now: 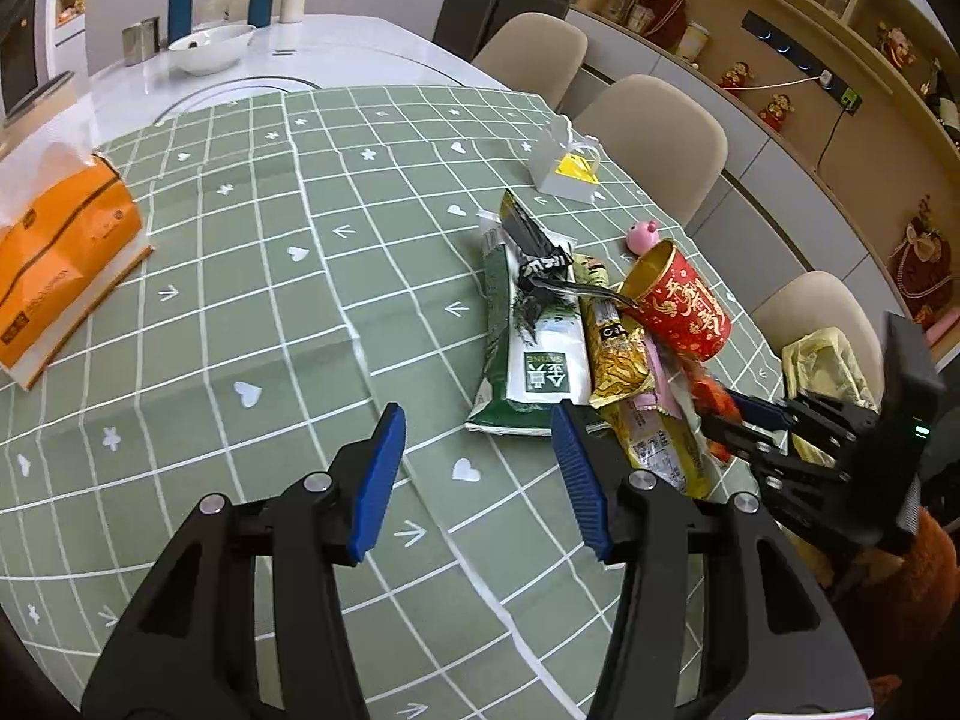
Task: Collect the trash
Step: 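Return to the table and grasp the red snack bag with the right tool, then grasp the dark wrapper with the left tool while the right tool carries the red bag toward the bin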
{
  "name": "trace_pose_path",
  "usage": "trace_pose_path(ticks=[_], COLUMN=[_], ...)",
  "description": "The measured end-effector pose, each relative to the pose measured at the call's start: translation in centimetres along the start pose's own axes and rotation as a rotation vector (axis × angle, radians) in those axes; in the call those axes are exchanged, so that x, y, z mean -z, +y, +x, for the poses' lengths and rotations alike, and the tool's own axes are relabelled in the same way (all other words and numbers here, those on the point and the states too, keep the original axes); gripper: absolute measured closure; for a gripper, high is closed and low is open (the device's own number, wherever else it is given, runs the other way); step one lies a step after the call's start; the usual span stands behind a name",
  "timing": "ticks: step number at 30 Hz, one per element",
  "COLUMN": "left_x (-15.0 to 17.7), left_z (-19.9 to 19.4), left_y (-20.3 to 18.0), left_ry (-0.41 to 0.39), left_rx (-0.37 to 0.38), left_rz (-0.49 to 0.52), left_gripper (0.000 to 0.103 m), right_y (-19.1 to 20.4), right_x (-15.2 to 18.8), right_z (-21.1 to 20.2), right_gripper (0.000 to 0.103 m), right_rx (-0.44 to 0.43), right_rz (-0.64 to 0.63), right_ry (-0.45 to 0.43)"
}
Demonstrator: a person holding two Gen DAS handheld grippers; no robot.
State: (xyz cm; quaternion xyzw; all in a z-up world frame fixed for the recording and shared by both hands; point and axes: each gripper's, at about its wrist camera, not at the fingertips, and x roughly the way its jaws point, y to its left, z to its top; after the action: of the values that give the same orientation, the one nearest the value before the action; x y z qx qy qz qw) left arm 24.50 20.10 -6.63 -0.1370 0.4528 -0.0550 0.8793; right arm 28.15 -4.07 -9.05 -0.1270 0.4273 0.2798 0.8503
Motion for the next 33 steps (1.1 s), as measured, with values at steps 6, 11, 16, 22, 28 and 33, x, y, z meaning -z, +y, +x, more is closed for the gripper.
trace_pose_path(ticks=[6,11,16,22,28,33], left_x=[-2.4,-5.7,-7.2,-7.4,-7.4,-7.1], left_z=[1.6,4.9,9.9,11.6,8.0,2.8], left_y=[-1.2,-3.2,-5.5,-5.4,-5.0,-6.1], left_ry=[-0.034,-0.065,-0.009,0.024,-0.019,-0.081], left_rx=[0.067,0.088,-0.026,-0.093,-0.016,0.065], left_rz=[0.087,0.237,0.383,0.351,0.268,0.236], left_gripper=[0.054,0.054,0.058,0.084,0.085,0.085], right_y=[-2.7,-3.9,-4.6,-4.9,-4.7,-4.5], right_x=[1.0,2.1,3.5,5.2,5.7,5.3], right_z=[-4.7,-5.8,-6.3,-6.5,-7.8,-9.3], right_gripper=[0.080,0.080,0.080,0.080,0.080,0.080], right_rx=[-0.033,0.009,0.038,0.059,0.069,0.083], right_rz=[0.263,0.326,0.368,0.408,0.418,0.414], right_ry=[-0.082,-0.087,-0.080,-0.066,-0.090,-0.128])
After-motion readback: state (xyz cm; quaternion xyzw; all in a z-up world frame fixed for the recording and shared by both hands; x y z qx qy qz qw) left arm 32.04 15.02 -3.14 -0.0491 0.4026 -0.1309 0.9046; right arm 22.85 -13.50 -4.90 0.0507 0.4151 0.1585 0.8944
